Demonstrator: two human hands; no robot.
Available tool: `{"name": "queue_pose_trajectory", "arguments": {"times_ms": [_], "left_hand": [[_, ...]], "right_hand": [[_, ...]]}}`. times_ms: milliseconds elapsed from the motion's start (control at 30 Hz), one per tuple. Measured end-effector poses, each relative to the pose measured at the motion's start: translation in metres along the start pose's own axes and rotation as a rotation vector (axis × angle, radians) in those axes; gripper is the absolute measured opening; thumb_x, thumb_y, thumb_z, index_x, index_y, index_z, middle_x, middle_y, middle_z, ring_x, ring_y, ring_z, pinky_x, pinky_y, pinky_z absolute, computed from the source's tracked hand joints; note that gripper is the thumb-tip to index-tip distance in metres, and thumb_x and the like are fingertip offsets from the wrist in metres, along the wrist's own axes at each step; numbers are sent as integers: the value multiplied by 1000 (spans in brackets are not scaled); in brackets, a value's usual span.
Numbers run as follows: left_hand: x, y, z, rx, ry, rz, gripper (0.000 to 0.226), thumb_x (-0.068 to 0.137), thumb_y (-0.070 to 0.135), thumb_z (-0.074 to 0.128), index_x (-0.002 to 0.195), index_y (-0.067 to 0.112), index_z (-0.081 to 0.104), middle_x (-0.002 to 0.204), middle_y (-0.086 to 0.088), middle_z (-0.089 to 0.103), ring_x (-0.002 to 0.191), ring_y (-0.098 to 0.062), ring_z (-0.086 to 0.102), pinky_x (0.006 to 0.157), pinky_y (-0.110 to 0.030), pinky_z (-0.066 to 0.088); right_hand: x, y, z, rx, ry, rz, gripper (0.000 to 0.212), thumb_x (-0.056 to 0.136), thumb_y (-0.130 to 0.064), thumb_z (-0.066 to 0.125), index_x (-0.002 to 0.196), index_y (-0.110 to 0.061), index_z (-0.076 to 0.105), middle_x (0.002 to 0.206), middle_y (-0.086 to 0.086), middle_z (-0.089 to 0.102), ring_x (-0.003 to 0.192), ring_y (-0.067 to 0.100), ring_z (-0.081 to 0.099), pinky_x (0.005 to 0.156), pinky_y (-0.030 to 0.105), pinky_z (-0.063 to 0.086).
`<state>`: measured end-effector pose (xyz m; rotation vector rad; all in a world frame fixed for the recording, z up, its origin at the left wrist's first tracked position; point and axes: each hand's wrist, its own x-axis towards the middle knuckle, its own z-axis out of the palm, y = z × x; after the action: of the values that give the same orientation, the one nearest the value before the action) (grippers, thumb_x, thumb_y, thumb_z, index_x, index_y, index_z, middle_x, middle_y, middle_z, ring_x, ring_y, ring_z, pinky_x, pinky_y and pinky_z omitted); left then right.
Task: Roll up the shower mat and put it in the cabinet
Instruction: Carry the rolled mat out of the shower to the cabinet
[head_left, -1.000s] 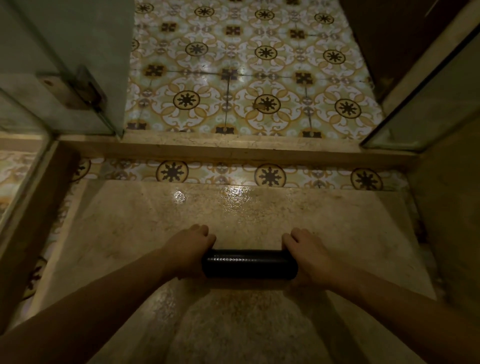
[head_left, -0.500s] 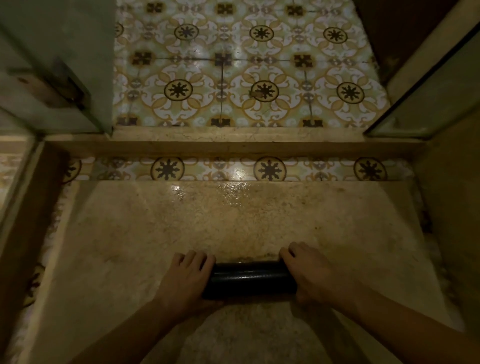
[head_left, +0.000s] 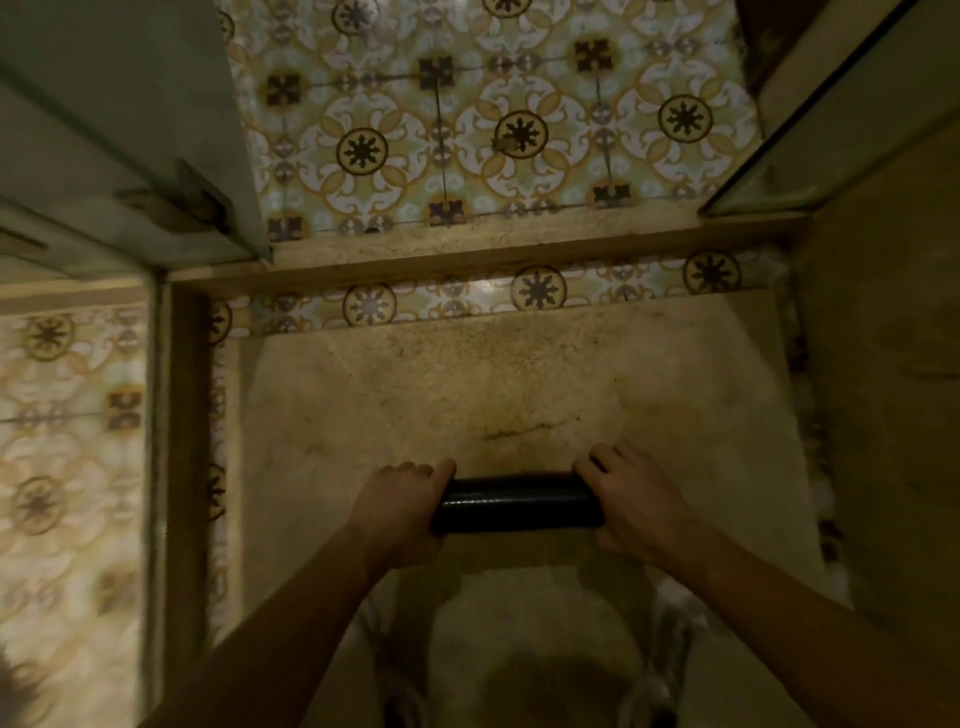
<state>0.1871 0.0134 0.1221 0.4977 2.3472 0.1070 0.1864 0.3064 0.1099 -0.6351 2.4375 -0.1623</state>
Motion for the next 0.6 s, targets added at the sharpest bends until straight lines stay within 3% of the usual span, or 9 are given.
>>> {"name": "queue_pose_trajectory", "arguments": {"times_ms": [133,267,400,600], "left_hand": [[-66,29,-77,13,10,11,48,73,46,61,116,31,44,96,5,62,84,-19,59,72,-35,51],[-119,58,-170,51,96,43,43,73,42,64,112,32,49,93,5,64,81,-17,59,70,-32,49],[-189,93,-271,87,147,31,48,72,38,70,115,30,51,94,3,64,83,-20,59,73,-33,44],[-289,142,-388,97,306,-72,52,70,39,71,117,25,51,96,-1,65,84,-25,60,75,-37,46]], "right_hand": [[-68,-24,-85,92,-40,53,59,57,-35,70,111,-15,60,101,5,62,91,28,56,76,36,43],[-127,-46,-174,175,-58,157,49,60,-38,67,105,-19,59,91,2,65,79,23,63,65,26,37],[-181,-73,-286,122,-50,227,47,63,-32,75,105,-20,56,92,3,64,79,23,62,66,29,38],[-253,-91,-430,-32,81,190,52,60,-32,74,106,-22,53,92,2,62,80,24,59,74,35,39]]}}
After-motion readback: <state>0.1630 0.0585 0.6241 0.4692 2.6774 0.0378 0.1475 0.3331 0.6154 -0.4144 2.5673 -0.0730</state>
